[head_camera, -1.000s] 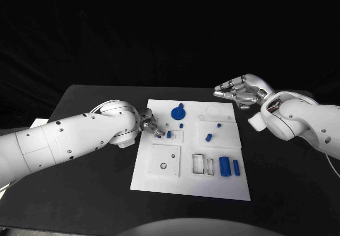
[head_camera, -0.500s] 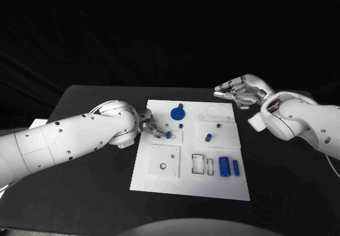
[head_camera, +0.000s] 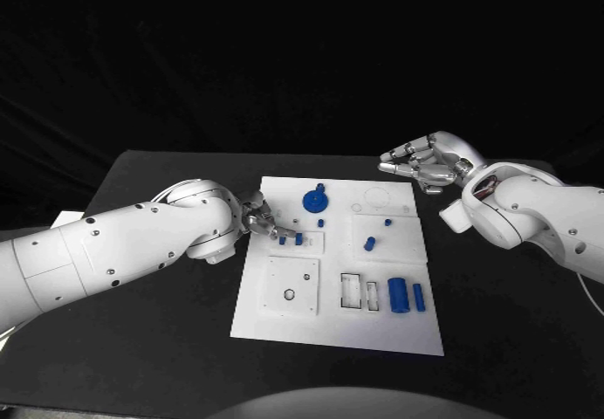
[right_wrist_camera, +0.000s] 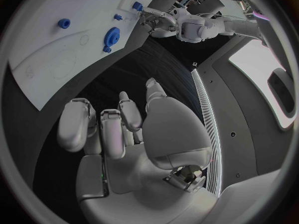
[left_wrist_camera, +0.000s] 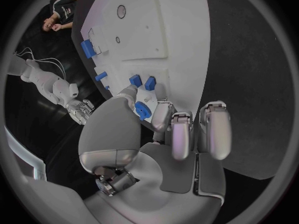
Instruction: Assemble the parts on the task board
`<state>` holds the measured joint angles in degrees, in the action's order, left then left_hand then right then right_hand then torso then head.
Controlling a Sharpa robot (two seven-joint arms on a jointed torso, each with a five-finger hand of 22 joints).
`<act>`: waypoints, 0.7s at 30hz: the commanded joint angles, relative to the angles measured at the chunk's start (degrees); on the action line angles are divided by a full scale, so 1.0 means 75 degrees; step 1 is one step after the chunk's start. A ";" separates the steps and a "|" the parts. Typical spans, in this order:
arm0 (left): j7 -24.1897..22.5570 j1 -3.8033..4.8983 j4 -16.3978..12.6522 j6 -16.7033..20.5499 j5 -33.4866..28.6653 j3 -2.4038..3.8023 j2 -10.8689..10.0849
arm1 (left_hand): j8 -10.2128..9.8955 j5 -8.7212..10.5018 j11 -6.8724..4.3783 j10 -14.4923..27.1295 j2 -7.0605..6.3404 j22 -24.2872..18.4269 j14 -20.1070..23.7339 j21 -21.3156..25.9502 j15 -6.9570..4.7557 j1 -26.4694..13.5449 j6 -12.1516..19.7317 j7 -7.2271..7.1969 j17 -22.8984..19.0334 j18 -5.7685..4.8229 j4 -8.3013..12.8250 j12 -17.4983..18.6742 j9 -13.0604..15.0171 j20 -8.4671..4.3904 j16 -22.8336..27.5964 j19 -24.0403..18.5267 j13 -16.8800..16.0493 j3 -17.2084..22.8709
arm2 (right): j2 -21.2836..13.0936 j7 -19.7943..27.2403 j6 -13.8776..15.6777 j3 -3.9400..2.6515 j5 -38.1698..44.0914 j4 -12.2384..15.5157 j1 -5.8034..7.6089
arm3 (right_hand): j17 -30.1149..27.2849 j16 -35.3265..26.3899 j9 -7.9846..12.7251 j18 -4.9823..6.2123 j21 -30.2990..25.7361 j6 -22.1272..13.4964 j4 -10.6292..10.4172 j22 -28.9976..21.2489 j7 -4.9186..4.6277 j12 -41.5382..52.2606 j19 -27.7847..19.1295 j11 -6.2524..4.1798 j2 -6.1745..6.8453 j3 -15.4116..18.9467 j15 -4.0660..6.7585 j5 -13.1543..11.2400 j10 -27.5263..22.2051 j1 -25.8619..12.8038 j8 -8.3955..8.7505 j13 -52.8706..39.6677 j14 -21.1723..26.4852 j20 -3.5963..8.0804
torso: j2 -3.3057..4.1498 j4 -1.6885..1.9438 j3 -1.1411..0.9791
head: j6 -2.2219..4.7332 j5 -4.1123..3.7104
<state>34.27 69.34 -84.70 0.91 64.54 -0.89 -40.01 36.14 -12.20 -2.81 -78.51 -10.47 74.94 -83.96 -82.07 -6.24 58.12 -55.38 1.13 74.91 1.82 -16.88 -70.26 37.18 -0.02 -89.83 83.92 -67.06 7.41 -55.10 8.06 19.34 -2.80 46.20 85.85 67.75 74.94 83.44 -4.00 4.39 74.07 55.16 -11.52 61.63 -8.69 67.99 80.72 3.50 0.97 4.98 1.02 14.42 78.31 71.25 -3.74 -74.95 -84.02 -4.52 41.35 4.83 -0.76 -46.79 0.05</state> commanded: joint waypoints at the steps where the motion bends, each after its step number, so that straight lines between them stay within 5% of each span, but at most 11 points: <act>1: -0.0833 0.0007 -0.0062 0.0783 -0.0883 0.0027 -0.0091 | -0.0100 -0.0027 0.0117 0.0564 0.0072 0.0230 -0.0806 0.0523 0.0096 0.0068 0.0339 0.0120 0.2012 0.0212 0.0000 0.0743 -0.0079 0.0071 -0.0023 0.0124 0.0795 -0.0047 | 0.0005 0.0058 -0.0075 0.0000 0.0013 -0.0005 -0.0011 | 0.0758 -0.0052 -0.0011 0.0137 -0.0051 0.0001 0.0006 -0.0006 0.0020 -0.0023 -0.0038 0.0003 -0.0052 0.0059 0.0008 0.0009 -0.0064 -0.0045 -0.0042 -0.0051 -0.0498 -0.0011 | -0.0004 -0.0005 -0.0003 | 0.0008 -0.0013; 2: -0.1043 0.0009 -0.0080 0.0909 -0.1081 0.0037 -0.0135 | -0.0157 -0.0026 0.0177 0.0835 0.0083 0.0002 -0.0806 0.0745 0.0147 0.0081 0.0509 0.0186 0.2012 0.0264 -0.0002 0.1072 -0.0129 0.0105 -0.0023 0.0032 0.1147 -0.0039 | 0.0004 0.0058 -0.0076 0.0000 0.0013 -0.0006 -0.0012 | 0.0755 -0.0055 -0.0010 0.0137 -0.0055 -0.0003 0.0005 -0.0012 0.0019 -0.0017 -0.0040 0.0004 -0.0053 0.0064 0.0007 0.0011 -0.0062 -0.0048 -0.0040 -0.0055 -0.0498 -0.0011 | -0.0003 -0.0005 -0.0003 | 0.0010 -0.0015; 4: -0.1435 0.0011 -0.0114 0.1111 -0.1431 0.0058 -0.0214 | -0.0334 -0.0026 0.0390 0.1925 0.0088 -0.1416 -0.0567 0.2168 0.0338 0.0104 0.1013 0.0427 0.1398 0.0566 0.0023 0.2275 -0.0297 0.0269 0.0414 -0.0614 0.2394 -0.0027 | 0.0003 0.0058 -0.0077 0.0001 0.0013 -0.0010 -0.0016 | 0.0755 -0.0056 -0.0010 0.0138 -0.0055 -0.0003 0.0005 -0.0012 0.0019 -0.0016 -0.0041 0.0004 -0.0053 0.0064 0.0007 0.0011 -0.0062 -0.0048 -0.0040 -0.0055 -0.0497 -0.0011 | -0.0003 0.0001 -0.0001 | 0.0013 -0.0026; 7: -0.2075 0.0023 -0.0140 0.1363 -0.1901 0.0085 -0.0299 | -0.0418 -0.0026 0.0578 0.2550 0.0056 -0.3102 -0.0016 0.3970 0.0509 0.0153 0.1387 0.0628 0.0209 0.0906 0.0000 0.2738 -0.0473 0.0437 0.1393 -0.1382 0.2895 -0.0049 | -0.0002 0.0058 -0.0078 0.0002 0.0013 -0.0015 -0.0021 | 0.0755 -0.0056 -0.0010 0.0138 -0.0055 -0.0003 0.0005 -0.0012 0.0019 -0.0016 -0.0041 0.0004 -0.0053 0.0064 0.0007 0.0011 -0.0062 -0.0048 -0.0040 -0.0055 -0.0497 -0.0011 | -0.0006 0.0010 0.0000 | 0.0008 -0.0047; 8: -0.2352 0.0029 -0.0138 0.1435 -0.2072 0.0092 -0.0315 | -0.0489 -0.0029 0.0777 0.3053 0.0051 -0.4406 0.0881 0.5492 0.0691 0.0253 0.1654 0.0780 -0.1331 0.1114 0.0005 0.3020 -0.0620 0.0584 0.2824 -0.2133 0.3109 -0.0069 | -0.0003 0.0058 -0.0077 0.0002 0.0012 -0.0018 -0.0023 | 0.0755 -0.0056 -0.0010 0.0138 -0.0055 -0.0003 0.0005 -0.0012 0.0019 -0.0016 -0.0041 0.0004 -0.0053 0.0064 0.0007 0.0011 -0.0062 -0.0048 -0.0040 -0.0055 -0.0497 -0.0011 | -0.0008 0.0012 0.0002 | 0.0009 -0.0049; 11: -0.3255 0.0044 -0.0089 0.1561 -0.2463 0.0105 -0.0286 | -0.0672 -0.0012 0.1047 0.3888 0.0169 -0.5039 0.2418 0.6430 0.0945 0.0912 0.1999 0.1062 -0.3651 0.1095 0.0065 0.3684 -0.0925 0.0848 0.5209 -0.2604 0.3630 0.0094 | 0.0002 0.0062 -0.0072 0.0002 0.0011 -0.0030 -0.0029 | 0.0755 -0.0056 -0.0010 0.0138 -0.0055 -0.0003 0.0005 -0.0012 0.0019 -0.0016 -0.0041 0.0004 -0.0053 0.0064 0.0007 0.0011 -0.0062 -0.0048 -0.0040 -0.0055 -0.0497 -0.0011 | -0.0001 0.0012 0.0003 | 0.0035 -0.0039; 16: -0.4114 0.0063 0.0172 0.1553 -0.1739 0.0105 0.0014 | -0.0985 0.0285 0.1151 0.4183 0.0496 -0.5623 0.2423 0.7064 0.1027 0.2409 0.1939 0.1133 -0.4138 0.1166 0.0408 0.4436 -0.1519 0.0989 0.5620 -0.2380 0.4522 0.0690 | 0.0023 0.0073 -0.0064 0.0002 0.0008 -0.0052 -0.0039 | 0.0755 -0.0056 -0.0010 0.0138 -0.0056 -0.0004 0.0004 -0.0013 0.0019 -0.0018 -0.0041 0.0004 -0.0054 0.0065 0.0007 0.0011 -0.0063 -0.0049 -0.0040 -0.0053 -0.0497 -0.0011 | -0.0011 0.0010 0.0006 | 0.0077 -0.0052; 19: -0.4365 0.0068 0.0421 0.1561 -0.0898 0.0080 0.0270 | -0.1327 0.0428 0.1052 0.4017 0.0440 -0.5761 0.2250 0.7135 0.0933 0.3064 0.1676 0.1059 -0.4226 0.1141 0.0600 0.4865 -0.1987 0.0895 0.5535 -0.2070 0.5115 0.1076 | 0.0042 0.0078 -0.0065 0.0002 0.0005 -0.0061 -0.0045 | 0.0753 -0.0058 -0.0009 0.0138 -0.0058 -0.0006 0.0003 -0.0015 0.0018 -0.0027 -0.0042 0.0004 -0.0055 0.0070 0.0007 0.0013 -0.0069 -0.0052 -0.0039 -0.0047 -0.0497 -0.0011 | -0.0006 0.0001 0.0002 | 0.0118 -0.0072; 21: -0.4465 0.0069 0.0611 0.1546 -0.0332 0.0051 0.0457 | -0.1661 0.0487 0.1061 0.3836 0.0175 -0.5806 0.1918 0.7102 0.0872 0.3312 0.1373 0.1036 -0.4017 0.1152 0.0689 0.5247 -0.2408 0.0814 0.5154 -0.1772 0.5650 0.1248 | 0.0057 0.0077 -0.0073 0.0002 -0.0003 -0.0065 -0.0049 | 0.0754 -0.0058 -0.0009 0.0138 -0.0058 -0.0006 0.0003 -0.0015 0.0018 -0.0026 -0.0042 0.0004 -0.0056 0.0070 0.0007 0.0013 -0.0068 -0.0053 -0.0039 -0.0048 -0.0497 -0.0011 | 0.0001 -0.0008 0.0006 | 0.0159 -0.0099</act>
<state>6.86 69.83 -80.80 11.44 53.99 -0.46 -37.10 24.44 -8.74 5.12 -49.31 -8.67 31.49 -68.82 -28.62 0.42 82.38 -44.45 8.88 44.25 9.83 -11.83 -31.77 20.04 6.26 -50.27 69.96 -25.85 16.34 -54.79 8.10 19.35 -2.78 46.17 85.38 67.45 74.93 83.20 -4.00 4.40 73.86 55.16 -11.38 61.56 -8.69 67.99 80.72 3.50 0.74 5.14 1.02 14.42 78.31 71.02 -3.74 -74.95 -84.02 -4.52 41.30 4.87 -0.74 -45.88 -0.53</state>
